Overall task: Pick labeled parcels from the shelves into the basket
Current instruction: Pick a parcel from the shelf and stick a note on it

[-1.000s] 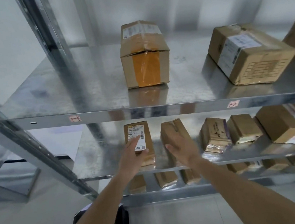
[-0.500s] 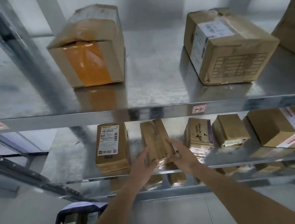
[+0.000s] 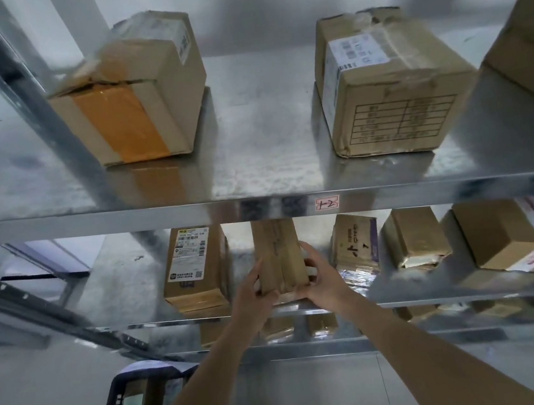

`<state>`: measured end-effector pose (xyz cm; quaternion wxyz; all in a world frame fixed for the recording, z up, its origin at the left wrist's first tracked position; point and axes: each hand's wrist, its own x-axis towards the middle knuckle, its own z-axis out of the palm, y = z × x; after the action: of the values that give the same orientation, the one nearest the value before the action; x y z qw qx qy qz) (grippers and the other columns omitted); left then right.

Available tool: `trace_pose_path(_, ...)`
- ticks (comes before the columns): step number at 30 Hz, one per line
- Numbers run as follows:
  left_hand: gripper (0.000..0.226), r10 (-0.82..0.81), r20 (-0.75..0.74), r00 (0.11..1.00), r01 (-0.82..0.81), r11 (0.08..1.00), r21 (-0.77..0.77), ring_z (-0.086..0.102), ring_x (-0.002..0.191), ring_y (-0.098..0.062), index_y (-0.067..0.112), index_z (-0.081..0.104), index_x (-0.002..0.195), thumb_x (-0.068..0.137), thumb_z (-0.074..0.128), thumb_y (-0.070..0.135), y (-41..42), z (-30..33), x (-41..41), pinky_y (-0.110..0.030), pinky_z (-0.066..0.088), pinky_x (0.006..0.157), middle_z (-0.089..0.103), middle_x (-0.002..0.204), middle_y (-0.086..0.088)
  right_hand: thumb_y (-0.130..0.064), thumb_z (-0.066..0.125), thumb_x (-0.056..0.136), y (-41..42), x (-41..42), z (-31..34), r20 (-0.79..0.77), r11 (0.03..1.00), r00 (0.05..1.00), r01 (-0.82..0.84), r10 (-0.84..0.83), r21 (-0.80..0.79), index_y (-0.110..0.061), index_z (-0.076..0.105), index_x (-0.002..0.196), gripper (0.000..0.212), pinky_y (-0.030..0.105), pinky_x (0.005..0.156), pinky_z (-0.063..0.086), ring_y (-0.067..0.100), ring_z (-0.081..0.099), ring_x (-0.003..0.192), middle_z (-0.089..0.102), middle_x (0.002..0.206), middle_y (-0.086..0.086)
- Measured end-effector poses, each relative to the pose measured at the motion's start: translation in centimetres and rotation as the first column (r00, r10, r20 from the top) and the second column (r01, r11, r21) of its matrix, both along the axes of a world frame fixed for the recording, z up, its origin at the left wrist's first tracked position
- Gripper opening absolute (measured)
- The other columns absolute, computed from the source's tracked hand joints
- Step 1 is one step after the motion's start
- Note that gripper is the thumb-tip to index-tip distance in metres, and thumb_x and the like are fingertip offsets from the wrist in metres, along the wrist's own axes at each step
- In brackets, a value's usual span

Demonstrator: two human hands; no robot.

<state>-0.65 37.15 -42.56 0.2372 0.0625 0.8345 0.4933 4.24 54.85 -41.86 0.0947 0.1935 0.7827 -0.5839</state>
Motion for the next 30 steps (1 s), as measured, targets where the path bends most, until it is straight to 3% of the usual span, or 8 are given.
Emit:
trace_pose_path(4, 0.066, 0.018, -0.022, 1.0, -0.016, 0.995, 0.094, 0.055, 0.106, -0.004, 0.057, 0.037, 0.122, 0.089, 0.069, 0.01, -0.5, 2.8, 1.6, -0.009, 0.048, 0.066, 0.052, 0.117, 0.022, 0.002, 0.089, 0.071, -0.9, 1.5, 2.7, 0.014, 0.999, 1.0, 0.008, -0.008, 0.04, -0.028, 0.018, 0.16, 0.118, 0.039, 0.101, 0.055, 0.024, 0.053, 0.129, 0.051, 0.137, -0.001)
trace_pose_path(10, 0.075, 0.022, 0.066, 0.998, -0.035, 0.978, 0.206, 0.061, 0.115, -0.019, 0.054, 0.052, 0.113, 0.075, 0.076, -0.005, -3.7, 7.0, 5.2, -0.047, 0.054, 0.095, 0.062, 0.12, 0.009, -0.011, 0.094, 0.065, -4.0, 5.6, 7.6, -0.027, 0.988, 0.999, 0.024, -0.02, 0.151, -0.022, 0.052, 0.139, 0.086, 0.035, 0.095, 0.058, 0.019, 0.059, 0.119, 0.06, 0.122, -0.004)
trace_pose_path(13, 0.063, 0.025, 0.09, 0.996, -0.049, 0.959, 0.279, 0.067, 0.106, -0.02, 0.04, 0.056, 0.112, 0.077, 0.071, -0.01, -6.5, 9.9, 8.1, -0.044, 0.057, 0.091, 0.068, 0.114, 0.003, -0.014, 0.089, 0.074, -6.7, 8.6, 10.4, -0.053, 0.989, 0.996, 0.08, -0.074, 0.126, -0.022, 0.052, 0.133, 0.07, 0.016, 0.075, 0.052, 0.011, 0.062, 0.108, 0.062, 0.122, -0.004)
trace_pose_path(15, 0.061, 0.011, 0.088, 0.996, -0.037, 0.95, 0.308, 0.068, 0.104, -0.019, 0.034, 0.056, 0.12, 0.078, 0.069, -0.009, -8.4, 11.5, 10.1, -0.045, 0.057, 0.091, 0.067, 0.119, 0.003, -0.015, 0.087, 0.077, -8.6, 10.8, 12.1, -0.078, 0.985, 0.989, 0.135, -0.128, 0.103, -0.013, 0.052, 0.136, 0.069, 0.014, 0.072, 0.047, 0.014, 0.064, 0.111, 0.064, 0.125, -0.001)
trace_pose_path(19, 0.054, 0.04, 0.047, 0.998, -0.053, 0.949, 0.31, 0.062, 0.108, -0.016, 0.031, 0.048, 0.125, 0.083, 0.07, 0.003, -12.0, 15.8, 14.2, -0.045, 0.052, 0.099, 0.058, 0.129, 0.001, -0.022, 0.086, 0.079, -12.9, 15.8, 16.8, -0.137, 0.976, 0.97, 0.21, -0.201, 0.057, -0.015, 0.042, 0.142, 0.077, 0.024, 0.082, 0.053, 0.017, 0.062, 0.112, 0.06, 0.135, 0.003)
trace_pose_path(23, 0.079, -0.027, 0.013, 1.0, 0.021, 0.94, 0.341, 0.057, 0.12, -0.021, 0.036, 0.035, 0.148, 0.081, 0.073, 0.02, -15.0, 20.2, 17.6, -0.049, 0.046, 0.105, 0.053, 0.139, 0.001, -0.043, 0.083, 0.079, -16.2, 19.9, 20.9, -0.218, 0.97, 0.956, 0.223, -0.198, 0.099, -0.021, 0.033, 0.157, 0.095, 0.047, 0.106, 0.05, 0.023, 0.06, 0.123, 0.059, 0.139, 0.002)
trace_pose_path(27, 0.079, -0.06, -0.005, 0.998, 0.058, 0.923, 0.38, 0.054, 0.116, -0.016, 0.031, 0.038, 0.147, 0.08, 0.076, 0.049, -17.0, 24.5, 20.6, -0.041, 0.045, 0.104, 0.053, 0.128, 0.007, -0.076, 0.077, 0.061, -18.6, 23.1, 24.8, -0.28, 0.961, 0.934, 0.259, -0.222, 0.101, -0.024, 0.044, 0.148, 0.107, 0.035, 0.099, 0.052, 0.015, 0.059, 0.12, 0.06, 0.139, -0.003)
trace_pose_path(30, 0.071, -0.048, -0.058, 0.997, 0.067, 0.923, 0.38, 0.051, 0.117, -0.012, 0.026, 0.044, 0.141, 0.083, 0.068, 0.058, -18.0, 26.5, 22.1, -0.031, 0.043, 0.096, 0.051, 0.133, 0.01, -0.091, 0.074, 0.052, -19.2, 24.4, 26.1, -0.265, 0.944, 0.919, 0.323, -0.293, 0.075, -0.024, 0.041, 0.151, 0.124, 0.046, 0.108, 0.048, 0.021, 0.055, 0.131, 0.053, 0.148, -0.003)
